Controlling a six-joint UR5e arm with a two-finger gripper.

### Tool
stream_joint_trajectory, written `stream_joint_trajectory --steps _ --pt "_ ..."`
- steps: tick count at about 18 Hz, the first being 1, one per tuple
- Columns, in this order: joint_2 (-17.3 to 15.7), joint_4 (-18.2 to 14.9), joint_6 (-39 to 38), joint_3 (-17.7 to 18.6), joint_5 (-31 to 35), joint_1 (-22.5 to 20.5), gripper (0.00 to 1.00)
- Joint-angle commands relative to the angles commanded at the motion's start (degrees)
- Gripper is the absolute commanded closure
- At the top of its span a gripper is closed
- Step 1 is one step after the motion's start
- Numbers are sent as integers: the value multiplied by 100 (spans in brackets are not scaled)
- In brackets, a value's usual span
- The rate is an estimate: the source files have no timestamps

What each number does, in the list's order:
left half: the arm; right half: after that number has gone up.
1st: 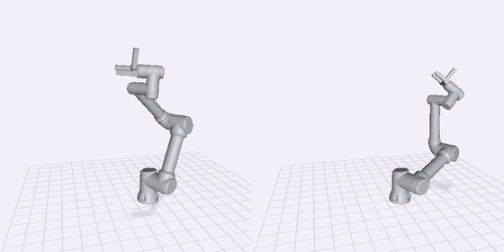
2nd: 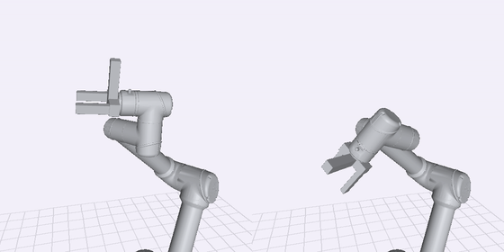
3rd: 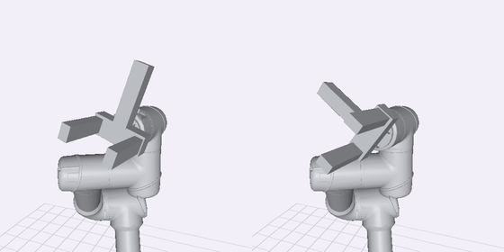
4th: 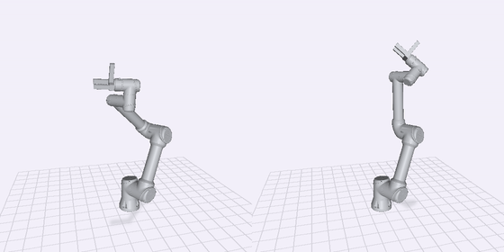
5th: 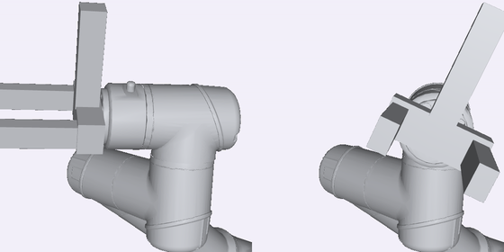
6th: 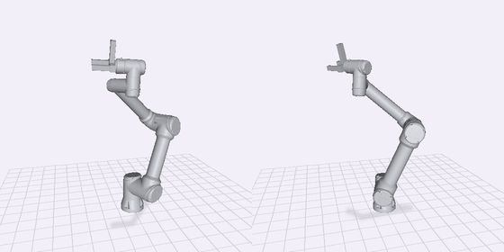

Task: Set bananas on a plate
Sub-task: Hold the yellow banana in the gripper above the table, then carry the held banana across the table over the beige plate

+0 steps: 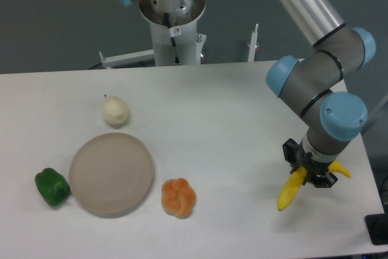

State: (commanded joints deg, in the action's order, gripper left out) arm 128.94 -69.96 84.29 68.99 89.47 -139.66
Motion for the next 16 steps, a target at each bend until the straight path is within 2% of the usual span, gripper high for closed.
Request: stream_joint_trajectory --steps 6,9,13,16 --pt "-17 -35 -18 -18 -9 35 94" --pt "-140 -79 -70 79 0 175 94" --pt "-465 -53 -579 465 -44 702 94" --pt "-930 -35 -1193 1045 -27 1281 95"
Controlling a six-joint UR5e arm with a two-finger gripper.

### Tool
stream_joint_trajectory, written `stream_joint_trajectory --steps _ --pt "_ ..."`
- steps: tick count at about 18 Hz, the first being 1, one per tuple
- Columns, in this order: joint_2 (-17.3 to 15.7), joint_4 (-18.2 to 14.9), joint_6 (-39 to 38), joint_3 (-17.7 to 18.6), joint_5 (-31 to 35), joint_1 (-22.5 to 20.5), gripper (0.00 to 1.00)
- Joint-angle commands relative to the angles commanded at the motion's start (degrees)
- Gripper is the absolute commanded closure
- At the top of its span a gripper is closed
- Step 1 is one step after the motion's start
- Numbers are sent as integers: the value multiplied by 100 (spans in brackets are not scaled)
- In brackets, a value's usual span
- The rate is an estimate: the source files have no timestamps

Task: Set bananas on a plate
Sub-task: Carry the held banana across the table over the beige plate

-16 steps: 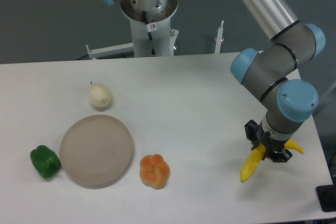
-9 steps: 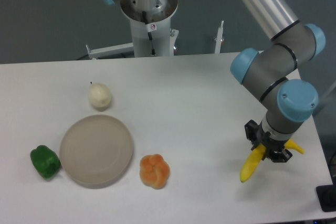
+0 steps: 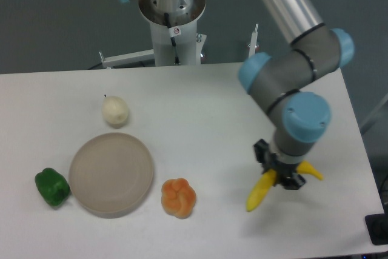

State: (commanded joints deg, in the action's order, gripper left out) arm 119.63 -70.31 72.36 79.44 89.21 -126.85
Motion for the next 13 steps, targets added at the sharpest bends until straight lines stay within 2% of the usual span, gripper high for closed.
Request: stream_joint_trajectory --steps 1,4,9,13 --pt "-132 0 -368 141 35 306 95" --pt "-291 -61 -959 247 27 835 95" --pt "-283 0 -1636 537 35 1626 94" --pt "-221 26 -1663 730 44 2023 93"
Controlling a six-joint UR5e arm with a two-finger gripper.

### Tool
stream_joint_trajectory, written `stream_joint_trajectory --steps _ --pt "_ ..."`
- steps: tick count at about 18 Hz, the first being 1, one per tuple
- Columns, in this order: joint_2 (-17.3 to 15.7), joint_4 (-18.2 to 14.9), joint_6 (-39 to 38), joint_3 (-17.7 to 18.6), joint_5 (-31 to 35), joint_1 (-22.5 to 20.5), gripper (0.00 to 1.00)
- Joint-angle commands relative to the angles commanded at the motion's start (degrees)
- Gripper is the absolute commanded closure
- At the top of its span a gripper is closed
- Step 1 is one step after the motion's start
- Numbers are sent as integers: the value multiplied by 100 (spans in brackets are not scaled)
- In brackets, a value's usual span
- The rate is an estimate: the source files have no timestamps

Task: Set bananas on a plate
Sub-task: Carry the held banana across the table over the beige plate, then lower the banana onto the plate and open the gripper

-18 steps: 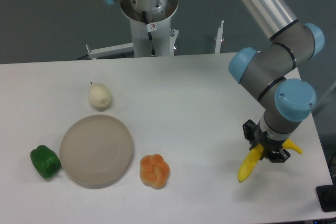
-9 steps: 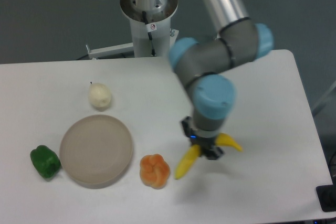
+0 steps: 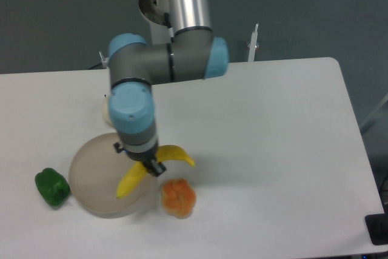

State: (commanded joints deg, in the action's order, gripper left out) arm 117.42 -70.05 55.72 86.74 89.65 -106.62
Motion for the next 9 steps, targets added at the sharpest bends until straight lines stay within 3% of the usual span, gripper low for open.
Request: stream_joint_trajectory --steps 5,9 --pt "210 79 -448 106 -17 282 88" --pt "535 588 -870 106 -18 352 87"
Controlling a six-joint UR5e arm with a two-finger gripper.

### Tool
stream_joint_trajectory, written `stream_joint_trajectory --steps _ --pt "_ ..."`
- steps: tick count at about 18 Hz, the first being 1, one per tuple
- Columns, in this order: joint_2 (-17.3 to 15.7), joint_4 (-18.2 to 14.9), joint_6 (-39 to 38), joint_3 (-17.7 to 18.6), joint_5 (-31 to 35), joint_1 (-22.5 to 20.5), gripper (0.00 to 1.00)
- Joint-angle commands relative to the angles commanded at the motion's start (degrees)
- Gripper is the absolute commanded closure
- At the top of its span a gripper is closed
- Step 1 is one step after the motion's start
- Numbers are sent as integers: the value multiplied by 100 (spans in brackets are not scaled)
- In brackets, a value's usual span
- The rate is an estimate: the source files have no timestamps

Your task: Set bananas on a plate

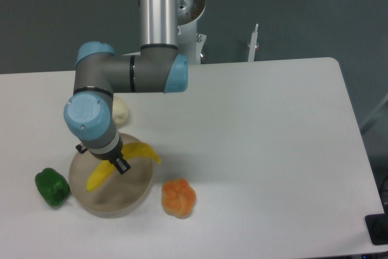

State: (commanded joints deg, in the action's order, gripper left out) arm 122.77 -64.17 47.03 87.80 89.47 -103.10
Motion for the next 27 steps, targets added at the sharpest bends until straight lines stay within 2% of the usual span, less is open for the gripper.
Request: stream_joint_trajectory --steps 1,3,4,5,6,10,12,14,15,18,20,23,27 --pt "71 27 0 -9 0 27 84" --pt "54 19 8 -17 9 27 65" --pt "19 19 0 -9 0 27 43" --pt "19 36 -9 -26 9 36 10" --pt "10 36 -44 -52 9 36 0" --pt "-95 36 -88 -149 9 27 0" --pt "-166 194 -71 -193 17 -52 0" --pt "-253 256 -79 -228 262 -402 0" --pt "-306 265 -62 -237 594 -647 0" --pt "-351 282 191 -368 651 -1517 0" --pt "-272 274 970 -587 633 -2088 0" --pt "-175 274 1850 -834 518 -2530 0" --pt "-44 265 3213 -923 431 -3337 0"
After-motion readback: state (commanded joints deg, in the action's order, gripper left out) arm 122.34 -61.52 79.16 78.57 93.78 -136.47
